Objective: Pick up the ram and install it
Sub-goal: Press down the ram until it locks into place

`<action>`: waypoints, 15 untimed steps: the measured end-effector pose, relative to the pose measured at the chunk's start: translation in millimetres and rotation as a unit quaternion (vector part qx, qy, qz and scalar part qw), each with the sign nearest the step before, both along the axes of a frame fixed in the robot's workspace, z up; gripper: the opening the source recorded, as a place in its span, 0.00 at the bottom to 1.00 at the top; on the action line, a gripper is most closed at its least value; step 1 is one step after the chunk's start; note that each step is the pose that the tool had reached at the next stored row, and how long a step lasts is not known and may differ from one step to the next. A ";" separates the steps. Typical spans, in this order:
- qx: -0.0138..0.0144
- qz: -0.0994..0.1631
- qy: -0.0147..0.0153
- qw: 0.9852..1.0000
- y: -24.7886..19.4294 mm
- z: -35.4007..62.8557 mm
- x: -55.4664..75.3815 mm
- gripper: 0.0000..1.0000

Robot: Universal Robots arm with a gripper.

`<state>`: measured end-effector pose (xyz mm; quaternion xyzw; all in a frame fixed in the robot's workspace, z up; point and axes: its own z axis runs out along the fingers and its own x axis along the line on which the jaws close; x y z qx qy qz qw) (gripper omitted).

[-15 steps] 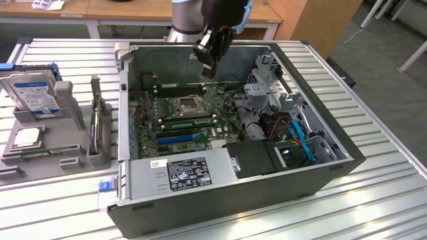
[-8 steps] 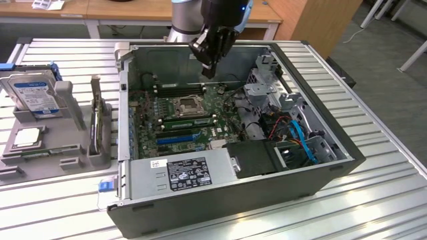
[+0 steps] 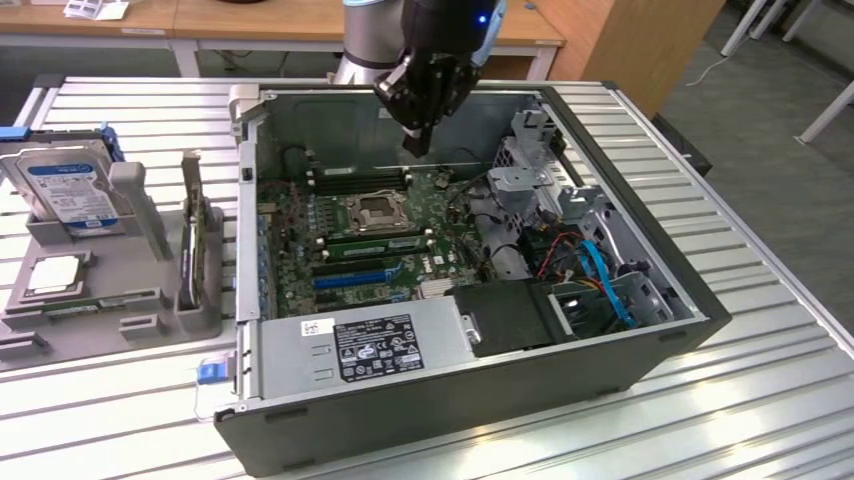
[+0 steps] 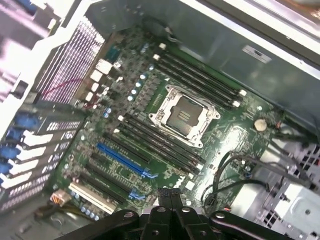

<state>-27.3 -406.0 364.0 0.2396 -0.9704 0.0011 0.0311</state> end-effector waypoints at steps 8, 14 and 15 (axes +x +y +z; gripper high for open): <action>0.000 -0.073 0.000 0.997 0.0 -0.8 0.0 0.11; 0.000 -0.127 0.000 0.992 0.0 -1.3 0.0 0.11; 0.000 -0.137 0.000 0.991 0.0 -1.4 0.0 0.11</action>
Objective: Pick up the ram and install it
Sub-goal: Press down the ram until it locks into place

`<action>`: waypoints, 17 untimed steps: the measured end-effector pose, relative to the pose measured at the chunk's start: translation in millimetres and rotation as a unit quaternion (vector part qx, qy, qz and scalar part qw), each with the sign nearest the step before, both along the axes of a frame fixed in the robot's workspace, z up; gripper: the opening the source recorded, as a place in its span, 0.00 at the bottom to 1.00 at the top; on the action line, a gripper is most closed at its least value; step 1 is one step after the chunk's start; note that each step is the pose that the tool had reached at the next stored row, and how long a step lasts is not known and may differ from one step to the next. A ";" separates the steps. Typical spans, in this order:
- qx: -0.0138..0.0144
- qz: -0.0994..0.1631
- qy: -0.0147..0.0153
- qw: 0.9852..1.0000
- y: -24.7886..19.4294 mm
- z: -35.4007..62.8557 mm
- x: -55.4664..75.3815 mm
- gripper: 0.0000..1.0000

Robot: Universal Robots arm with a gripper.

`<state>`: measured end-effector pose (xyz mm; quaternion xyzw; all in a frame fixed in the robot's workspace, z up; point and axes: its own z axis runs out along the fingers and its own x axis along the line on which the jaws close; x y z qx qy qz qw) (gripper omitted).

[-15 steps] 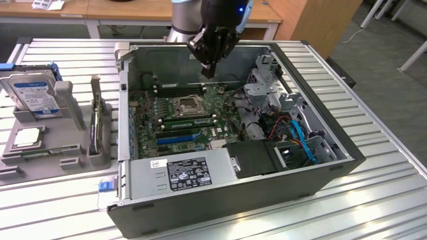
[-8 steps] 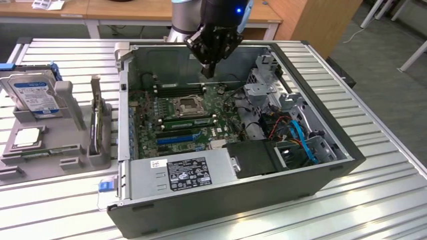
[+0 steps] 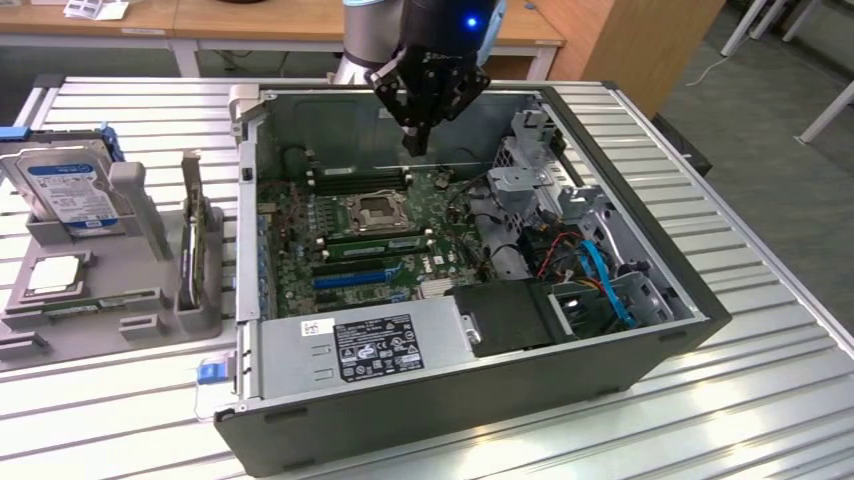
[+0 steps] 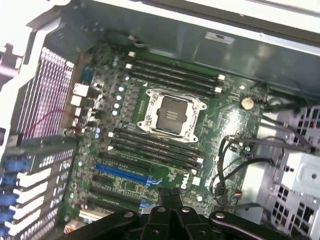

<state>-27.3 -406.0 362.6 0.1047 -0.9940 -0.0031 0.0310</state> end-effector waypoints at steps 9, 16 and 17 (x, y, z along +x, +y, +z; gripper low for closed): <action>0.000 -0.099 0.000 0.995 0.0 -0.9 0.0 0.11; 0.000 -0.137 0.000 0.991 0.1 -1.2 0.0 0.11; 0.000 -0.137 0.000 0.991 0.1 -1.2 0.0 0.11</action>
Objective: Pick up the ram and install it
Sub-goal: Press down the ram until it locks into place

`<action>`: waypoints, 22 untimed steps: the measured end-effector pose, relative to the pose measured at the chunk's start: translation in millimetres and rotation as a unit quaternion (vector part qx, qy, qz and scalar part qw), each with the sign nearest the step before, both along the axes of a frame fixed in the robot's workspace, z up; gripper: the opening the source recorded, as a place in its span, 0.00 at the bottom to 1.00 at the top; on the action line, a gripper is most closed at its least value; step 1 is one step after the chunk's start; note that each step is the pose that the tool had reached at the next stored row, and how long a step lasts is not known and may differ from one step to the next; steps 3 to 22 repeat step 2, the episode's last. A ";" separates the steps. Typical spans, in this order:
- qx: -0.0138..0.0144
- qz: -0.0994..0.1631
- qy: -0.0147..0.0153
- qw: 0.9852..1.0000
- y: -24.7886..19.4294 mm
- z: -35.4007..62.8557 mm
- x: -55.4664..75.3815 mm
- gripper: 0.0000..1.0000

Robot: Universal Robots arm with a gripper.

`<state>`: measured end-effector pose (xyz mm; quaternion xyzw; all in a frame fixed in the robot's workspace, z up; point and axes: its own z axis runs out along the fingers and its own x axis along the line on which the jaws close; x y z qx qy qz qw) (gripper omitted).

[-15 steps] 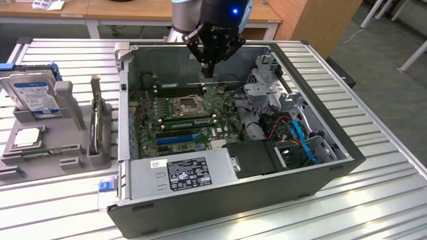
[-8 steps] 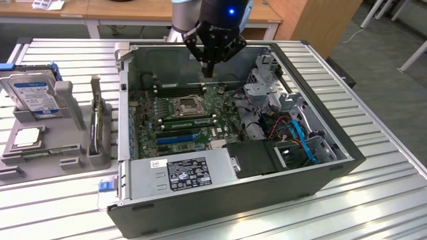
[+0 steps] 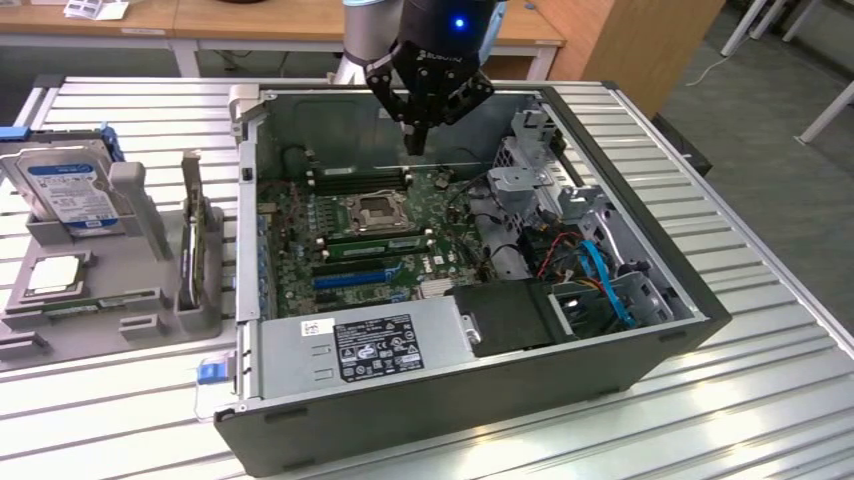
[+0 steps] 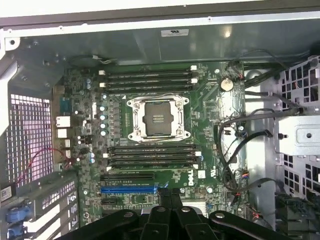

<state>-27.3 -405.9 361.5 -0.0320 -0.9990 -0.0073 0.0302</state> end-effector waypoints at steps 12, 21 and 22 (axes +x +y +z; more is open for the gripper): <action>0.000 0.000 0.000 1.000 0.0 0.0 0.0 0.11; 0.000 0.000 0.000 1.000 0.0 0.0 0.0 0.11; 0.000 0.000 0.000 1.000 0.0 0.0 0.0 0.11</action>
